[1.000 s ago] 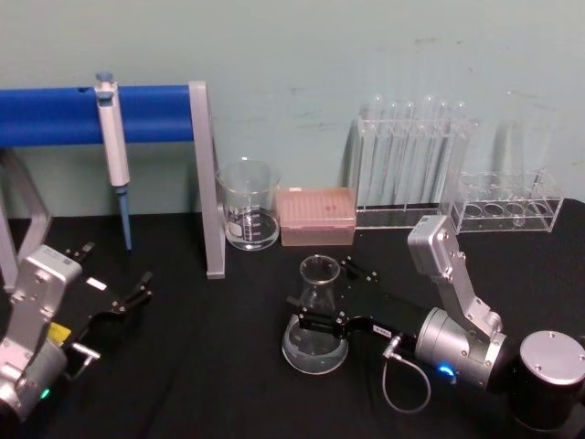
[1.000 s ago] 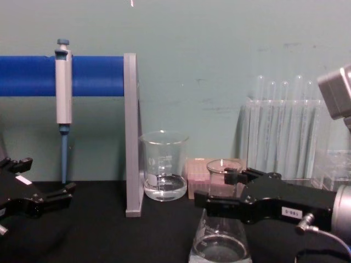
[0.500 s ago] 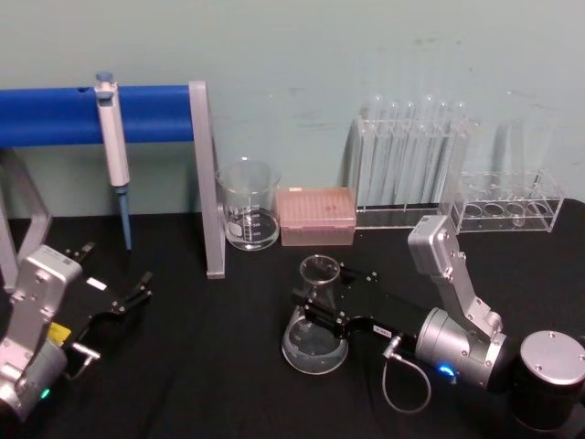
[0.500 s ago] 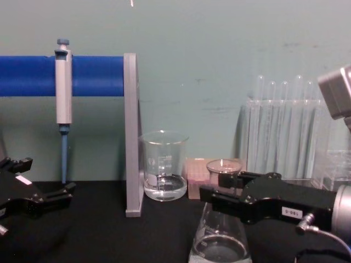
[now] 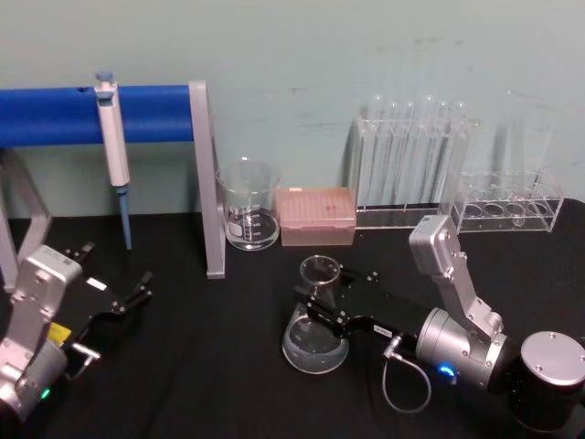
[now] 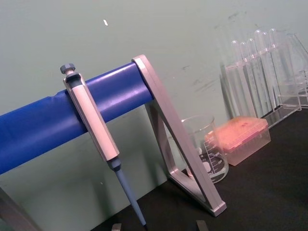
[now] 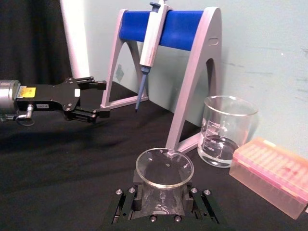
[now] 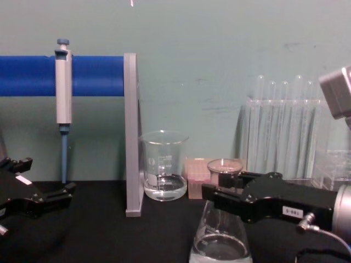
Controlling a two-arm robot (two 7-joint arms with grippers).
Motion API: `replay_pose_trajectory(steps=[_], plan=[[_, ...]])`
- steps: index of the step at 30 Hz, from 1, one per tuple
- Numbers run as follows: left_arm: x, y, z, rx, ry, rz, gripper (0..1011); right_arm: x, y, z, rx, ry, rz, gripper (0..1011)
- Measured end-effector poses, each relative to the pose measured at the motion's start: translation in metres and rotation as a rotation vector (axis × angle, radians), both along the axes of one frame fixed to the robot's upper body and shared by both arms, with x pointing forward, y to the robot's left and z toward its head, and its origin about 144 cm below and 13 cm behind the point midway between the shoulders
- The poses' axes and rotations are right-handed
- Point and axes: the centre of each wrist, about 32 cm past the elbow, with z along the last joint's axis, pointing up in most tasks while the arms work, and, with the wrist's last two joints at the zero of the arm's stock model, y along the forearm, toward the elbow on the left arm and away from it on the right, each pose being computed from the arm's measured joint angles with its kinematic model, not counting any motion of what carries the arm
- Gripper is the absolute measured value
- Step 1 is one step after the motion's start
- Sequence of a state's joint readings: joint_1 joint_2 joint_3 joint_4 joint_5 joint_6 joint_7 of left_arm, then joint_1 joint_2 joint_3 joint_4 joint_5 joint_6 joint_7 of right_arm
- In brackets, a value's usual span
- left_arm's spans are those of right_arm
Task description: Grasp the erlenmeyer flask with one hand, shake it three times, then place it back.
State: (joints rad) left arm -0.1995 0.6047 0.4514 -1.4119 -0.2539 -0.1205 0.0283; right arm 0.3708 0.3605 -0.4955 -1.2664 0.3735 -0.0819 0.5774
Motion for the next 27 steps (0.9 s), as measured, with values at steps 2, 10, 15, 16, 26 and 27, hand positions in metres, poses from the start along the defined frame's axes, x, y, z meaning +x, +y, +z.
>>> replay_pose_trajectory(steps=[2, 10, 15, 16, 26, 27], plan=[[0.000, 0.000, 0.000, 0.000, 0.000, 0.000, 1001, 0.000, -0.001, 0.000, 0.003, -0.001, -0.006, 457], [0.000, 0.000, 0.000, 0.000, 0.000, 0.000, 1001, -0.004, 0.000, 0.007, 0.026, -0.033, -0.056, 457], [0.000, 0.000, 0.000, 0.000, 0.000, 0.000, 1001, -0.008, 0.001, 0.013, 0.038, -0.056, -0.077, 457], [0.000, 0.000, 0.000, 0.000, 0.000, 0.000, 1001, -0.009, 0.001, 0.016, 0.043, -0.063, -0.084, 457], [0.000, 0.000, 0.000, 0.000, 0.000, 0.000, 1001, -0.019, -0.001, 0.032, 0.055, -0.090, -0.148, 457], [0.000, 0.000, 0.000, 0.000, 0.000, 0.000, 1001, -0.020, -0.001, 0.033, 0.054, -0.089, -0.154, 457]])
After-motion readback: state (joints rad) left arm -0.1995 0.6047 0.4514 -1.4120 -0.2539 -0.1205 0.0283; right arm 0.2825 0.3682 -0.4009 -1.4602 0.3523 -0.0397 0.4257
